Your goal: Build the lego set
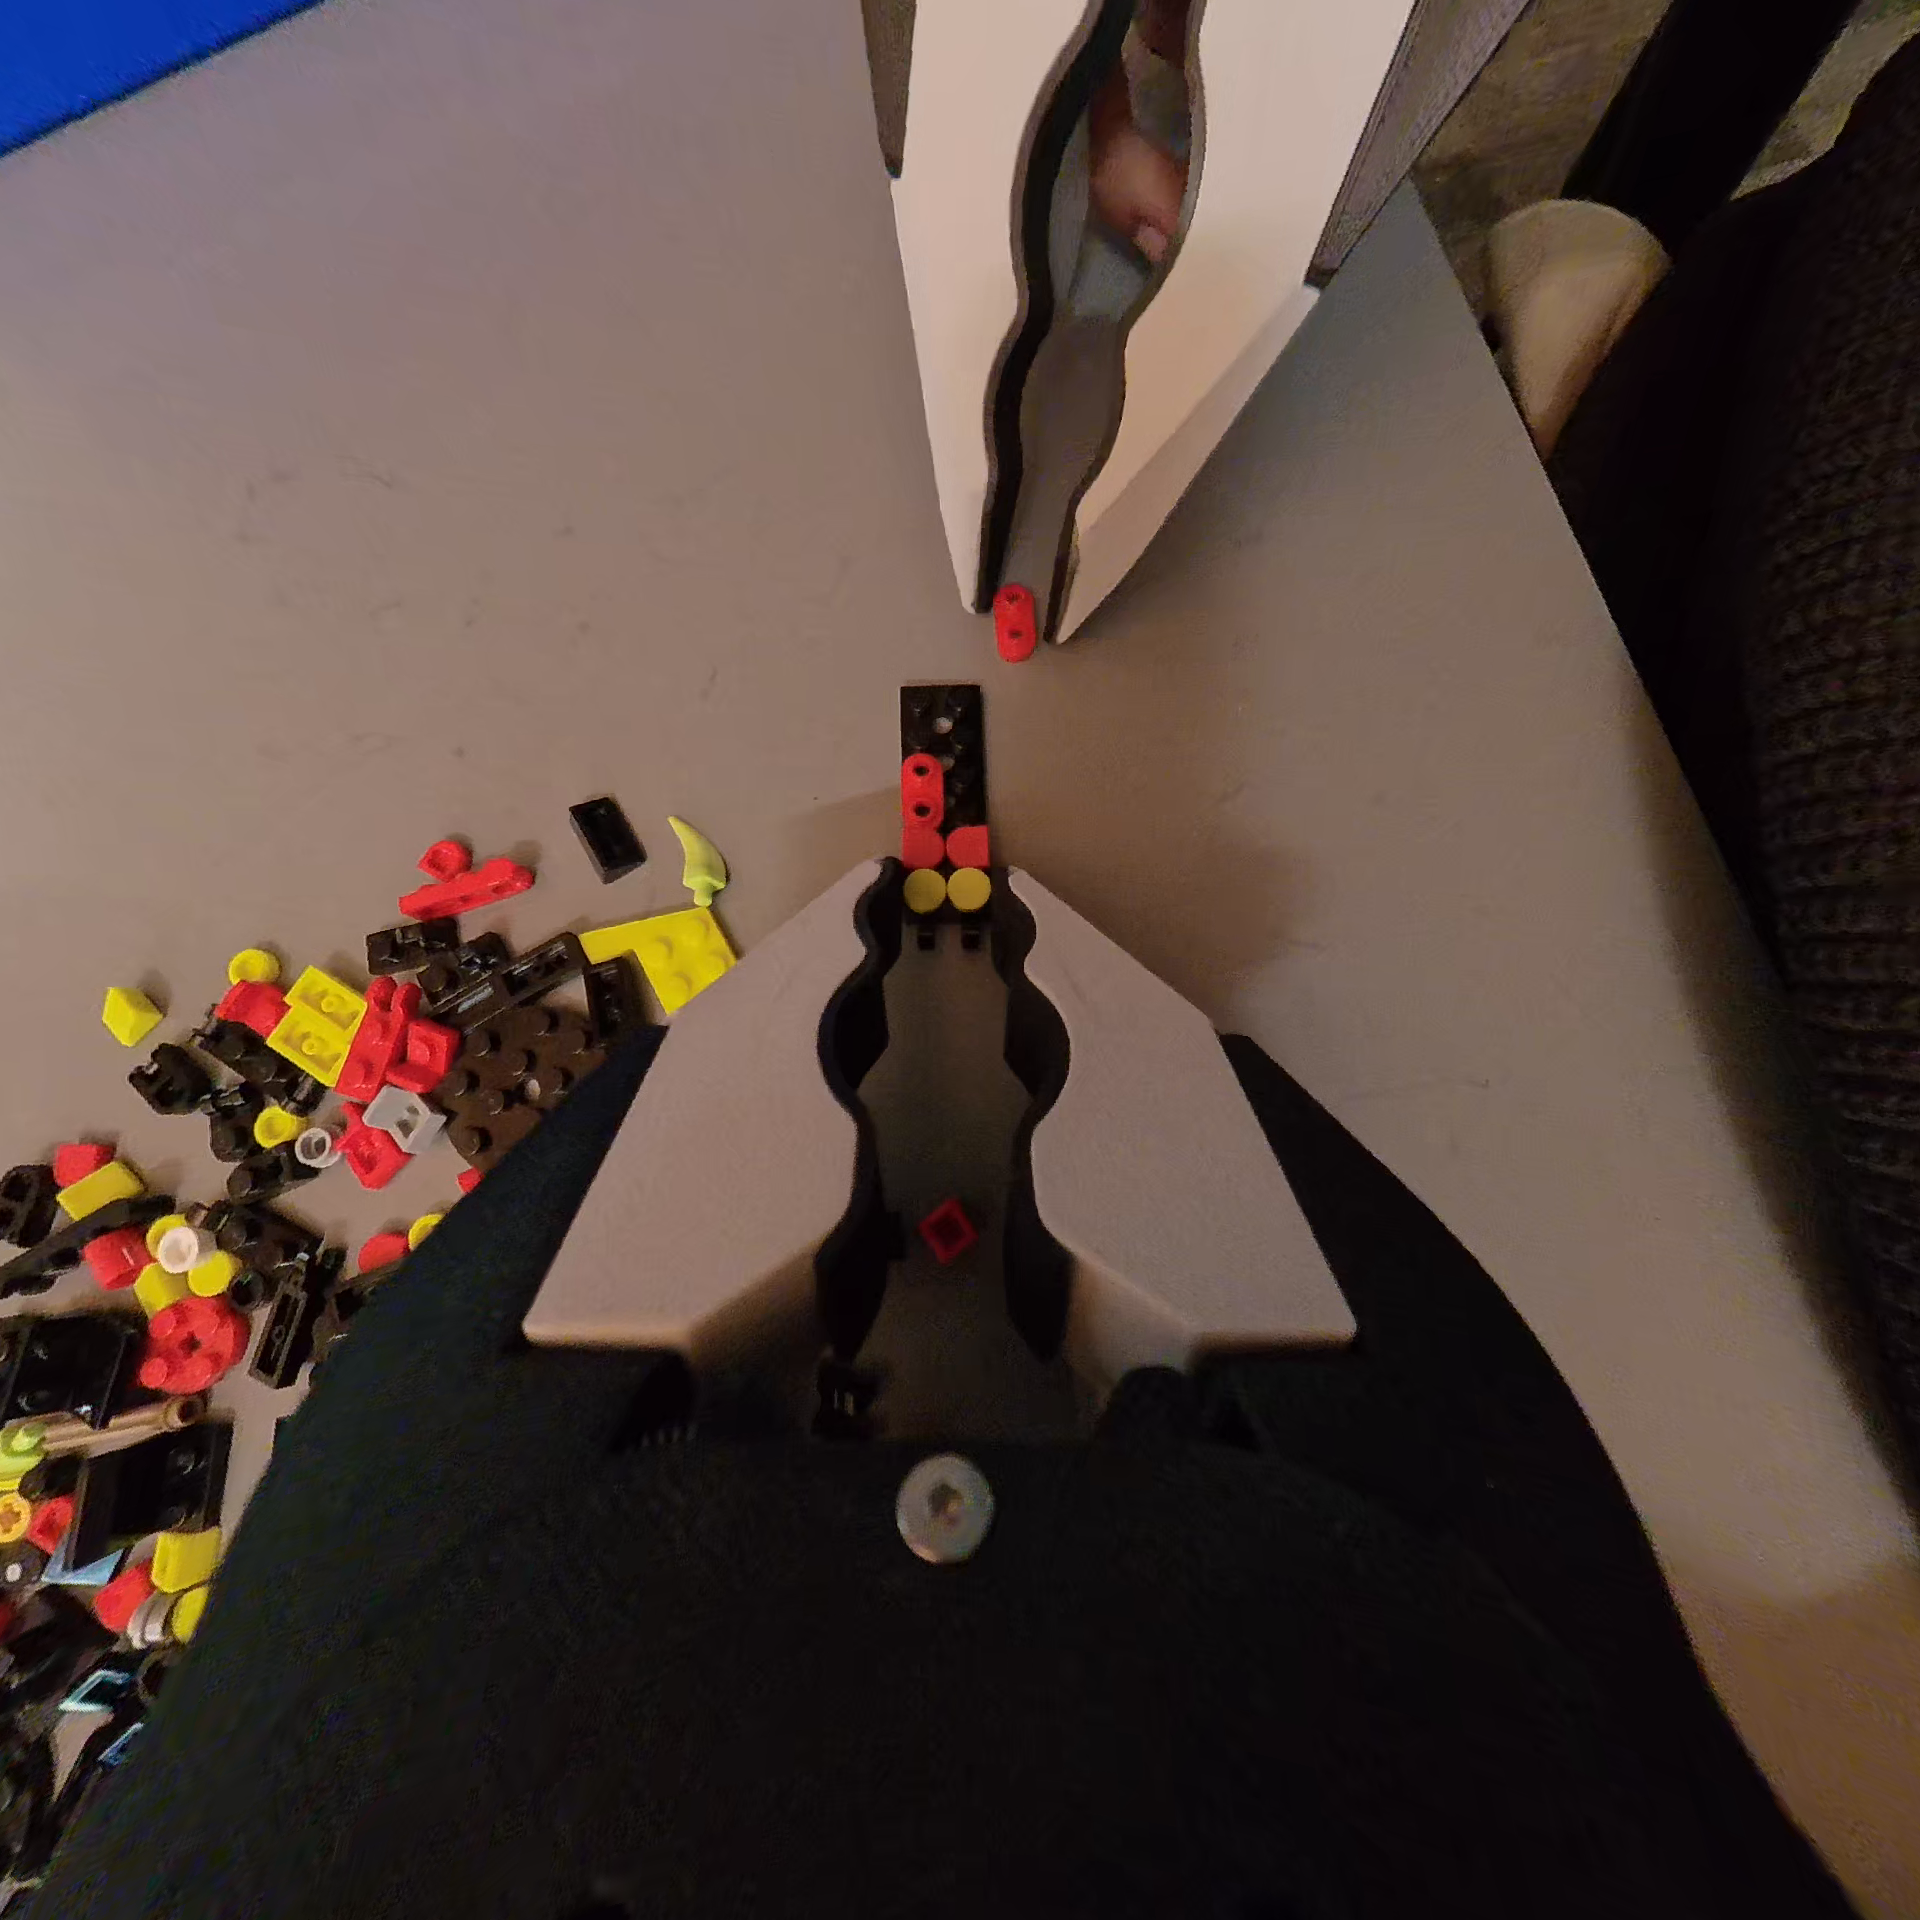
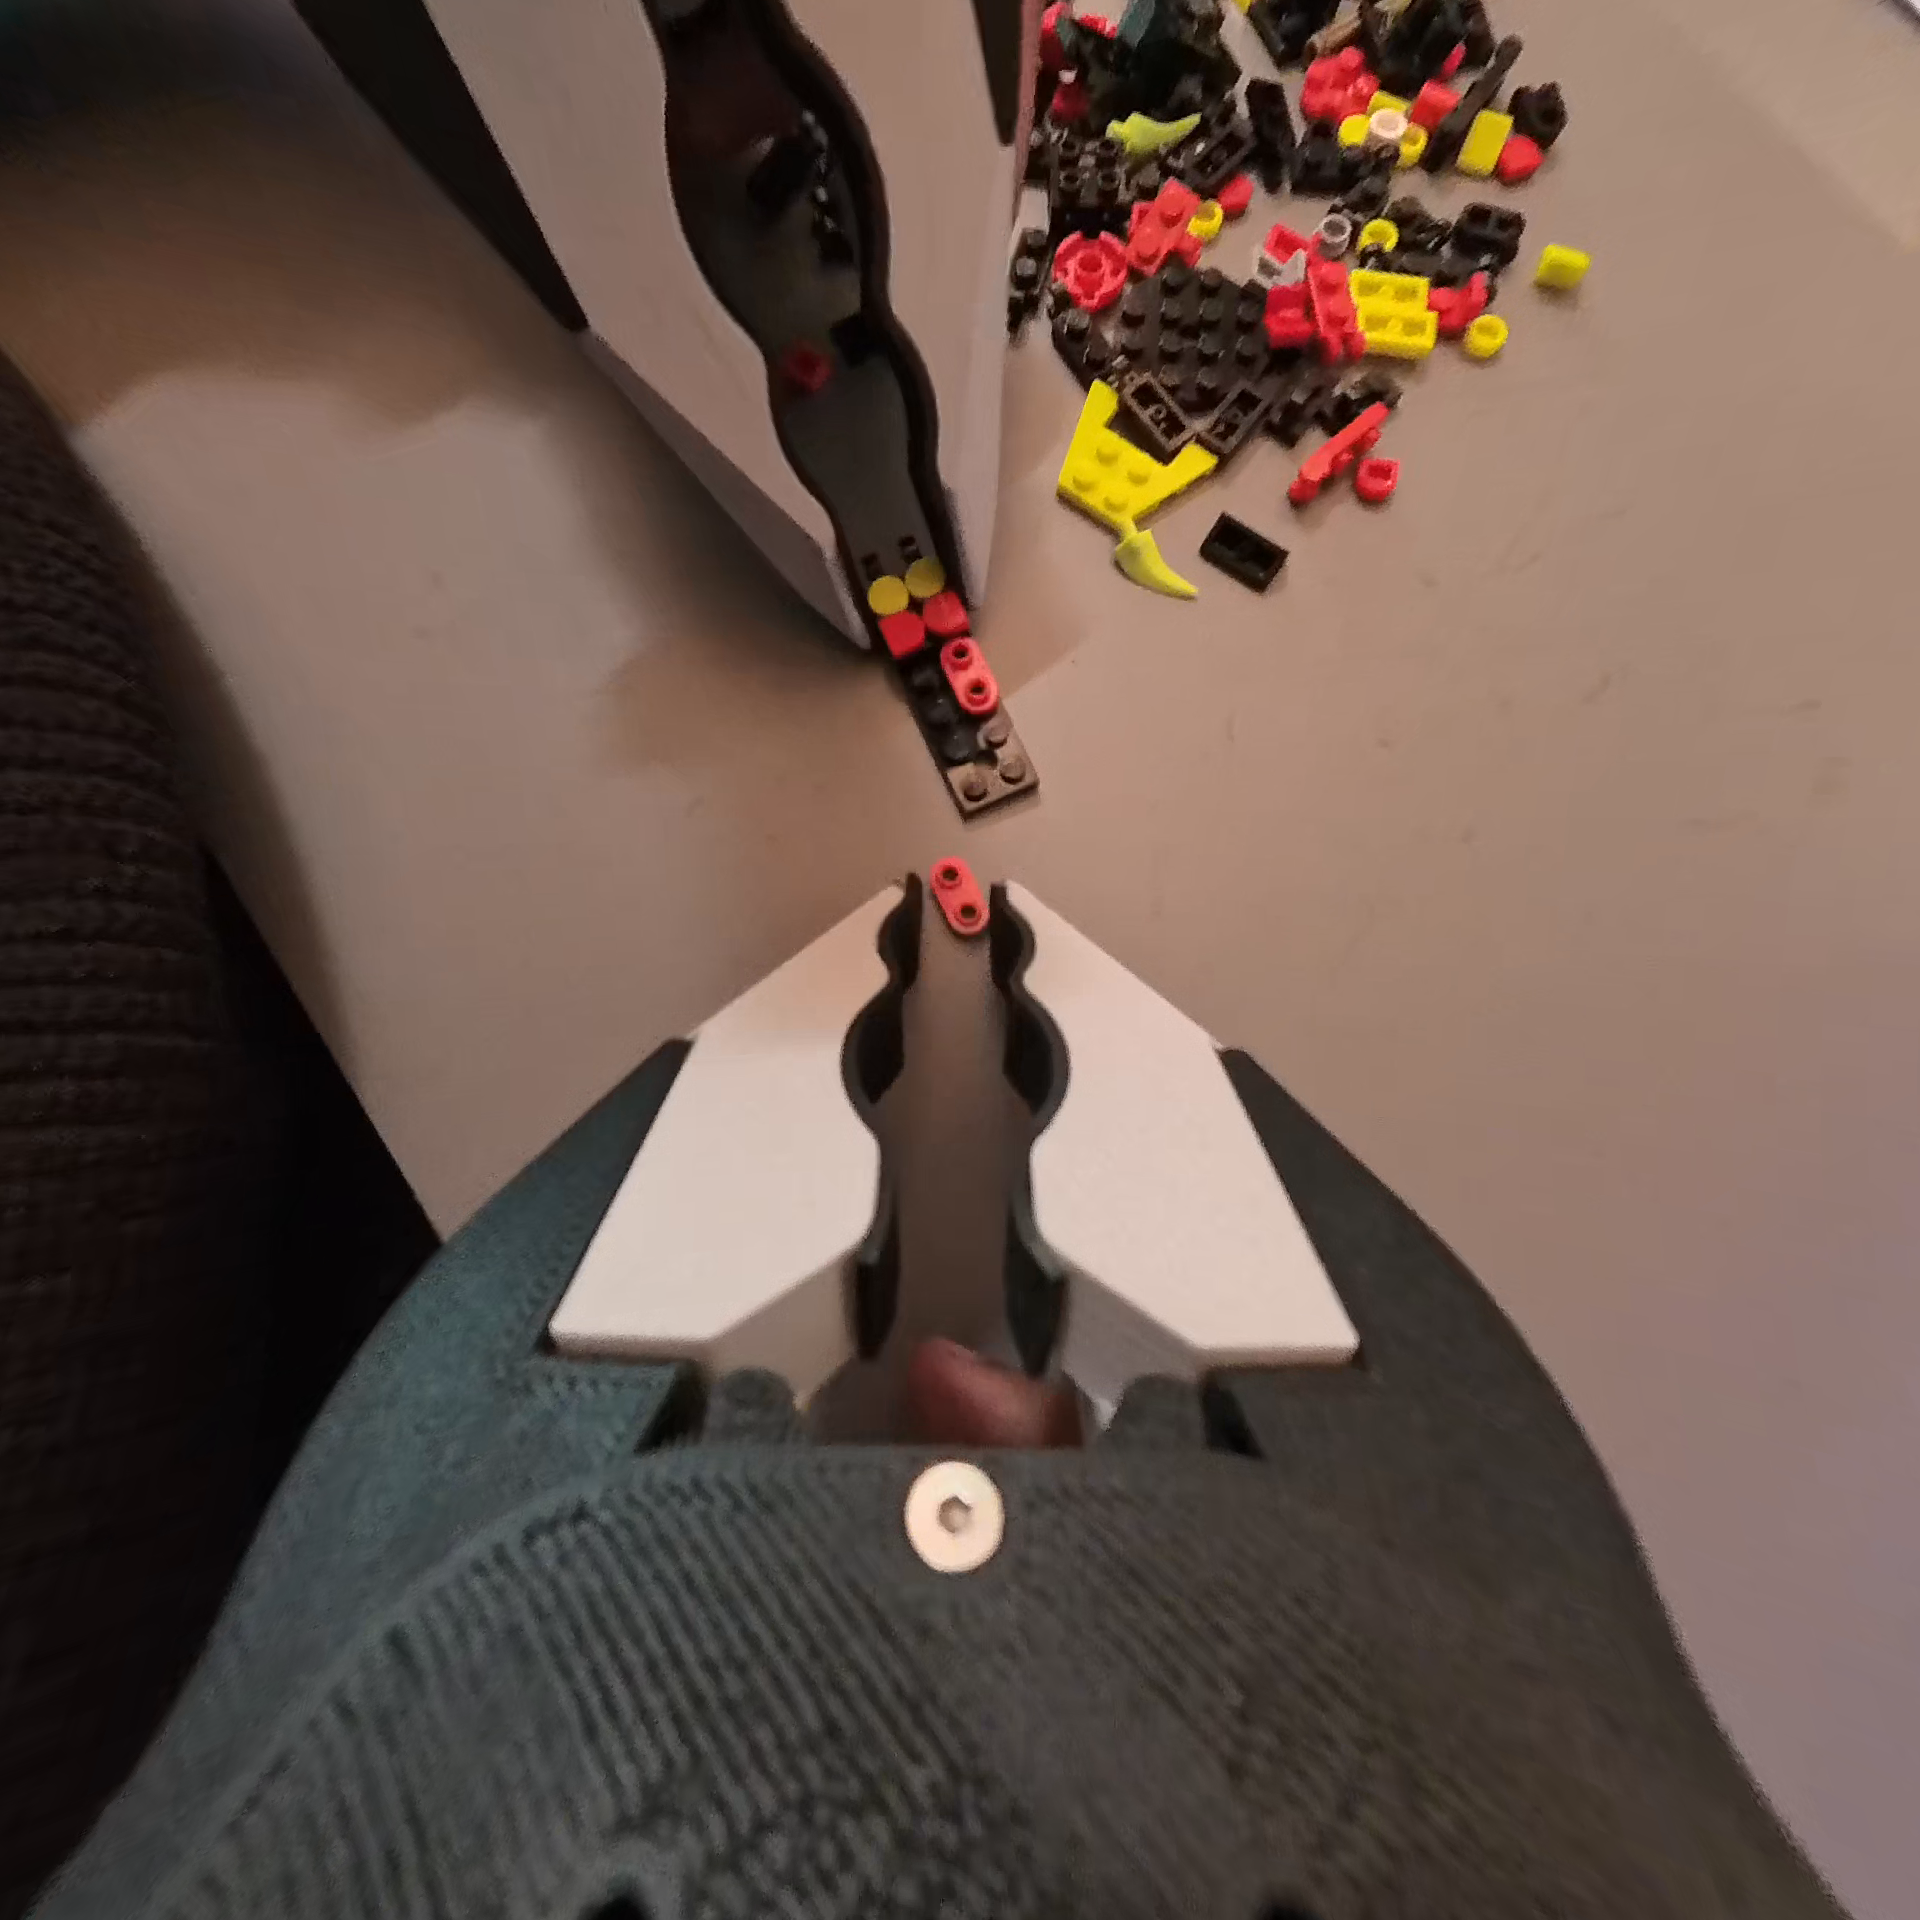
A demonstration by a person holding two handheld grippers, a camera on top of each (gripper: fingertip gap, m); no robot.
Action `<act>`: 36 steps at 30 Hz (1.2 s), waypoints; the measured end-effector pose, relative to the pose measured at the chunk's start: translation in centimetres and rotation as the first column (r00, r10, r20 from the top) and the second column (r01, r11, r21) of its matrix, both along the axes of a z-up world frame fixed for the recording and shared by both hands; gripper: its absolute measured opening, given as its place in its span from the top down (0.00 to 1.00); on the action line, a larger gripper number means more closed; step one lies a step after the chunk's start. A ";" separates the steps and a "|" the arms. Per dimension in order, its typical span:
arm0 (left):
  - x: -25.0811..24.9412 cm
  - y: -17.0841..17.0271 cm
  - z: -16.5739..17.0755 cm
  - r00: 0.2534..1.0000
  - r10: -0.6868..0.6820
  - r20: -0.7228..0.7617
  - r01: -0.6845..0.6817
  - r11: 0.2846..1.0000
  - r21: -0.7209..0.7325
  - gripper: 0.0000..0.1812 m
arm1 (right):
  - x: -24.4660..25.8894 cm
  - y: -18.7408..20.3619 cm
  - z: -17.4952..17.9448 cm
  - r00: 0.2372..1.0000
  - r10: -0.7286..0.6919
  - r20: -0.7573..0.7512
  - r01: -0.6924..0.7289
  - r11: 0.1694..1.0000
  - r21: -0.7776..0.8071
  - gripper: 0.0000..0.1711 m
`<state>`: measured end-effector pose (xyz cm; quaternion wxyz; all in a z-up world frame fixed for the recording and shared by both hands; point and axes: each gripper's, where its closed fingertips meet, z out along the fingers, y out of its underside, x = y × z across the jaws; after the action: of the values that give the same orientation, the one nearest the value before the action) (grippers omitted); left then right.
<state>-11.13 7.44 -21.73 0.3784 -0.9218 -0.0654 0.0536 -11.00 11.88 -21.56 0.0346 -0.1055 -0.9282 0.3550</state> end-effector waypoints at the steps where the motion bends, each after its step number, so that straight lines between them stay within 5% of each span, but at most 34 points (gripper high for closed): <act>1: 0.0 0.0 0.0 1.000 0.000 0.002 0.000 1.000 0.000 0.91 | 0.0 0.0 0.0 1.000 0.005 -0.019 -0.005 1.000 0.002 0.95; 11: 0.0 0.0 -0.1 1.000 -0.001 0.004 0.001 1.000 -0.005 0.91 | 0.8 -2.5 2.1 0.989 0.106 -0.101 -0.115 0.989 -0.089 0.96; 36: 0.0 0.0 -0.1 1.000 0.000 -0.002 0.000 1.000 -0.006 0.91 | -0.4 -3.7 0.6 0.928 0.237 -0.286 -0.235 0.971 0.039 0.91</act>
<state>-11.13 7.47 -21.85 0.3758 -0.9228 -0.0649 0.0547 -11.38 8.19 -20.94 0.1271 0.0599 -0.9198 0.3663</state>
